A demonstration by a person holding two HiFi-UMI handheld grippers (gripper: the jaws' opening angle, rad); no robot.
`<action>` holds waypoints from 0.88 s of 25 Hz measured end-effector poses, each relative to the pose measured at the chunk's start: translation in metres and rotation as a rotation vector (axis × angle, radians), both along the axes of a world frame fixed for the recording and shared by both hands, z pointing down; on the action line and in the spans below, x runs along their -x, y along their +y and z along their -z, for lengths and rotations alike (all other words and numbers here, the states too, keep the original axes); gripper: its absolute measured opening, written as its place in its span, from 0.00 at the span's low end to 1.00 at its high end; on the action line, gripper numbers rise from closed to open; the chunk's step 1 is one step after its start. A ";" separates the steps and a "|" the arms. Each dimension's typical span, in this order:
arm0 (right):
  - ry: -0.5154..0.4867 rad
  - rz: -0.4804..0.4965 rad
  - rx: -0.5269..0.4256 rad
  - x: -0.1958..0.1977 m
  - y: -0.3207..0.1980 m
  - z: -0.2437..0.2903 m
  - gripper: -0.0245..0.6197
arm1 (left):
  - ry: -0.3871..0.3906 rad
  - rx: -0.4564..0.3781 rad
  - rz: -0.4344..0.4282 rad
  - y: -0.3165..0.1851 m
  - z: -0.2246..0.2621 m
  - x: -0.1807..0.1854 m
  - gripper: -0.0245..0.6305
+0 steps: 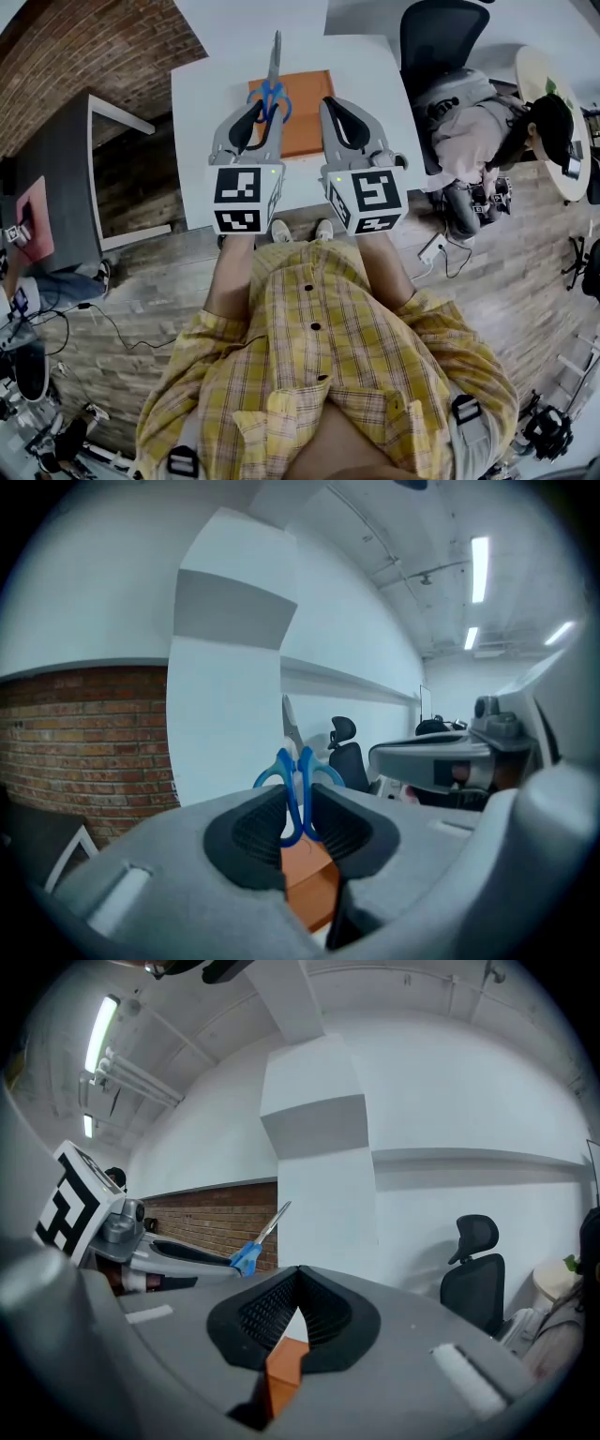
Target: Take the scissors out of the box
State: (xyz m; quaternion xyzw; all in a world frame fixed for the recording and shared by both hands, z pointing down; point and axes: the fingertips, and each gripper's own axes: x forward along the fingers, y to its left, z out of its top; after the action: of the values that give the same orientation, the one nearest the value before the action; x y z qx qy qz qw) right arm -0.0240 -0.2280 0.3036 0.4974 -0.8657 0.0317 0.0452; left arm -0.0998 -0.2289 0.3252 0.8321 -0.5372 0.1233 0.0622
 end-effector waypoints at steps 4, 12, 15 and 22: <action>-0.014 0.008 -0.001 0.006 0.000 0.004 0.03 | 0.026 -0.040 0.015 0.001 0.010 0.003 0.17; -0.042 0.020 0.003 0.019 -0.002 0.009 0.03 | 0.064 -0.152 0.078 0.004 0.030 0.012 0.17; -0.049 0.017 -0.009 0.021 -0.003 0.013 0.03 | 0.077 -0.191 0.097 0.005 0.036 0.016 0.17; -0.053 0.018 -0.023 0.021 -0.002 0.020 0.03 | 0.099 -0.226 0.109 0.008 0.044 0.016 0.17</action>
State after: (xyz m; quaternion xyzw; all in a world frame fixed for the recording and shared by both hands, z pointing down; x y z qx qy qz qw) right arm -0.0448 -0.2301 0.2838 0.4891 -0.8714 0.0344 0.0166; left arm -0.1155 -0.2213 0.2815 0.8085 -0.5883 0.0171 0.0012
